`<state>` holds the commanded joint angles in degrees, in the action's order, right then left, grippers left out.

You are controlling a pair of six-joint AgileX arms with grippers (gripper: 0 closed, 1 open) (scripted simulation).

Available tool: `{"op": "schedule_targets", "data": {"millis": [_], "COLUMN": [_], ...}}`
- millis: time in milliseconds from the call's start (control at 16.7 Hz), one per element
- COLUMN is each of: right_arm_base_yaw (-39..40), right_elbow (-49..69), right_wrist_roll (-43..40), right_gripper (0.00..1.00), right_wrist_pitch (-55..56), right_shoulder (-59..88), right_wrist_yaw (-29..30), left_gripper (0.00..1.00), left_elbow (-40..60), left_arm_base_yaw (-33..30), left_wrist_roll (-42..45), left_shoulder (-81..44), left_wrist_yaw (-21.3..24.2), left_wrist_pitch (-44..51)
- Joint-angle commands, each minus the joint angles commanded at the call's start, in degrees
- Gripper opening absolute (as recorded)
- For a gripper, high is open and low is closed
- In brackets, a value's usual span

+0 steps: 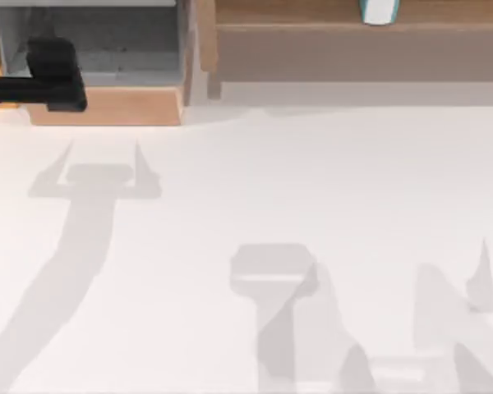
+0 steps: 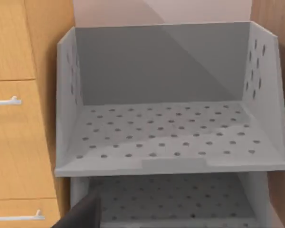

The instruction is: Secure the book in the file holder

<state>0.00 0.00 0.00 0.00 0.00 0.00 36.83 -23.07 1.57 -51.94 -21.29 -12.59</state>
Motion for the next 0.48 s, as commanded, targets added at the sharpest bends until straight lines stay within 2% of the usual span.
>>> {"op": "schedule_targets", "data": {"millis": [480], "right_arm_base_yaw": [0.0], "right_elbow": [0.0], "right_wrist_roll": [0.0], "right_gripper": [1.0], "right_wrist_pitch": [0.0], "right_shoulder": [0.0], "right_wrist_yaw": [0.0], "left_gripper": [1.0], "left_elbow": [40.7], "left_arm_base_yaw": [-16.7], "left_wrist_roll": [0.4], "left_shoulder": [-50.7], "left_wrist_yaw": [-16.0], "left_wrist_pitch": [-7.7]}}
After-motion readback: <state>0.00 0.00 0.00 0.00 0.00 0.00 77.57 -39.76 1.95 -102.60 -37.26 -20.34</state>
